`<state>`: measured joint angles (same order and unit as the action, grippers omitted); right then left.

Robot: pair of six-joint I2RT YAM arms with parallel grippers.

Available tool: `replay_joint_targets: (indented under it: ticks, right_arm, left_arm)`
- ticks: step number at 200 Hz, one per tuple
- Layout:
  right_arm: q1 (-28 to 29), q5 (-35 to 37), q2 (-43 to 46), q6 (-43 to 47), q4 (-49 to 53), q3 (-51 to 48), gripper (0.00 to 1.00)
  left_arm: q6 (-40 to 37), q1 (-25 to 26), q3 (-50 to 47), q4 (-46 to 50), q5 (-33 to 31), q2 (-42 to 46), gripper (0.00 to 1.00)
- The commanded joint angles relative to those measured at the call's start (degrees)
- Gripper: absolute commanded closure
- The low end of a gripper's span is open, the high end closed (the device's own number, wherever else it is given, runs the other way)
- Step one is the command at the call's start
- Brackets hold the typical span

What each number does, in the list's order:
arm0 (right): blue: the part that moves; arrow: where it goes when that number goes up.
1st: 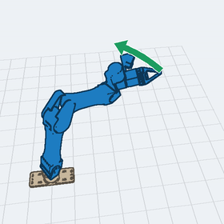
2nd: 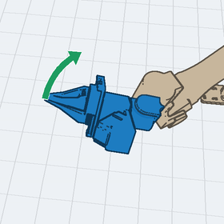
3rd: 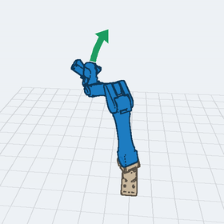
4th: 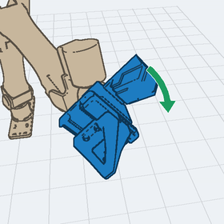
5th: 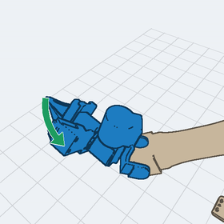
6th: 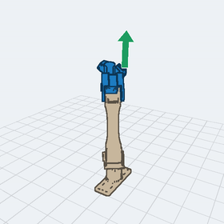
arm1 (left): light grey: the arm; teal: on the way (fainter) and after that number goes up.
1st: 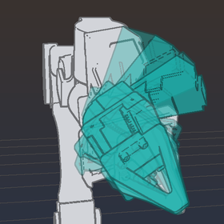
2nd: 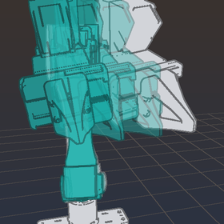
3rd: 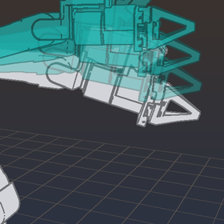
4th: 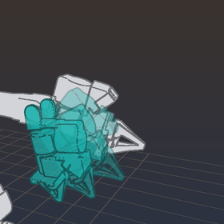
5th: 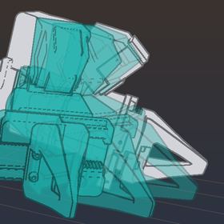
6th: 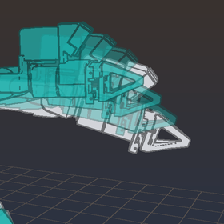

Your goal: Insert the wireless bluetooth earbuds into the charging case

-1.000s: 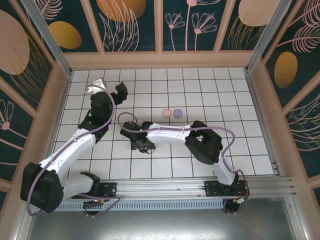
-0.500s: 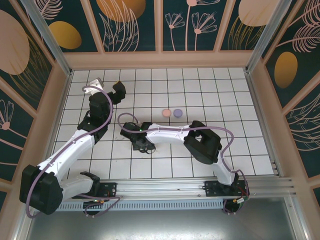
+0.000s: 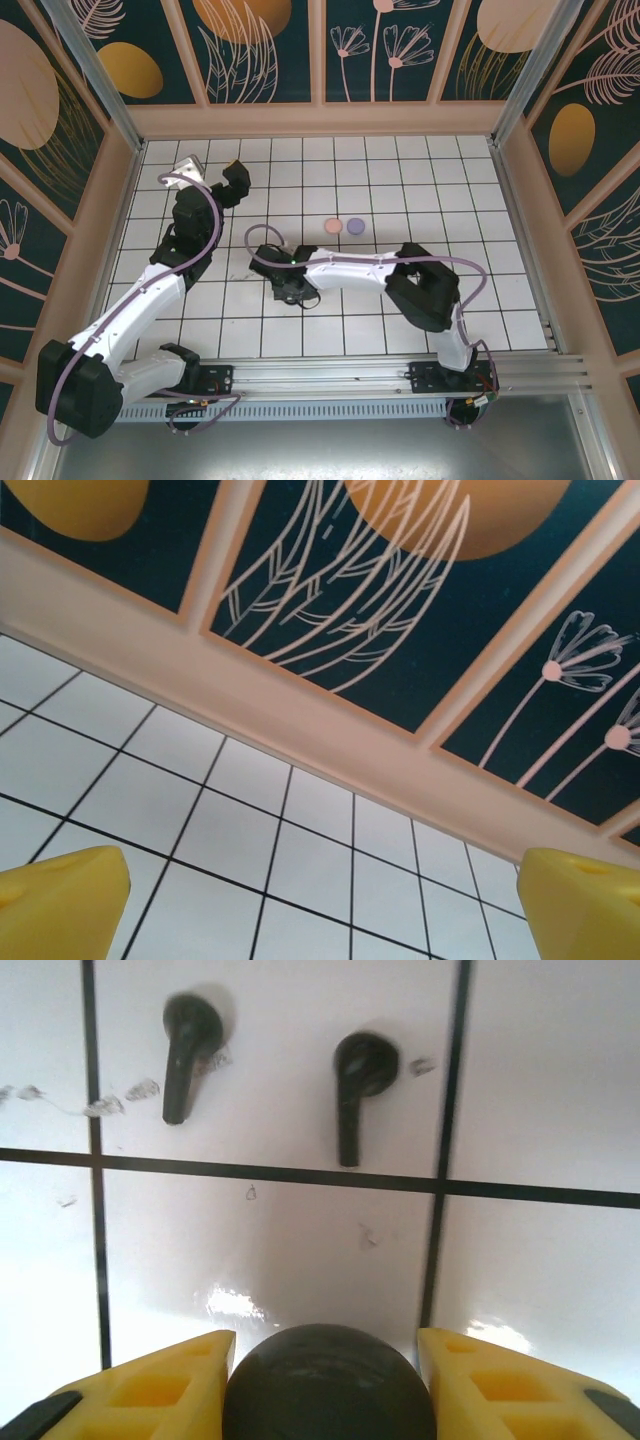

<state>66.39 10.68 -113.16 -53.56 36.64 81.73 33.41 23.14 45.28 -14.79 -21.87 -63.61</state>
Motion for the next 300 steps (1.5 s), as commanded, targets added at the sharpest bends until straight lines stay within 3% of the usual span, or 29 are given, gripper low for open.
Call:
replay_joint_targets:
  ticks: [1,45,71,101,117,146,196,300]
  right_arm:
    - [-2.7,3.0,9.3,-0.7,-1.5,-3.0,0.62]
    - [-12.2,2.2,23.0,1.4,-6.7,-10.5,0.62]
    - [-19.5,0.0,29.3,2.1,-10.0,-12.5,0.62]
    - [-26.3,-3.8,32.7,1.2,-13.7,-12.7,0.63]
    - [-28.4,-5.7,33.2,0.4,-15.5,-12.0,0.63]
    - [-29.8,-8.2,32.4,-2.0,-17.9,-10.2,0.64]
    - [-29.5,-9.6,31.1,-9.3,-22.8,-11.4,0.64]
    - [-26.5,-9.6,28.0,-11.4,-23.8,-9.9,0.65]
  left_arm:
    - [-1.9,-0.5,-1.8,-3.5,6.5,1.6,0.02]
    - [-2.3,-0.5,-7.8,-12.9,22.0,1.8,0.01]
    - [0.6,-0.5,-10.2,-20.0,34.3,-1.3,0.01]
    - [6.0,-0.3,-12.0,-31.4,47.8,-7.7,0.01]
    - [7.3,0.7,-12.2,-34.9,51.3,-10.9,0.01]
    - [7.4,4.8,-14.2,-41.0,48.3,-14.5,0.02]
    - [11.6,10.2,-15.4,-53.5,39.4,-20.8,0.12]
    - [15.9,11.5,-10.6,-60.6,39.5,-29.1,0.28]
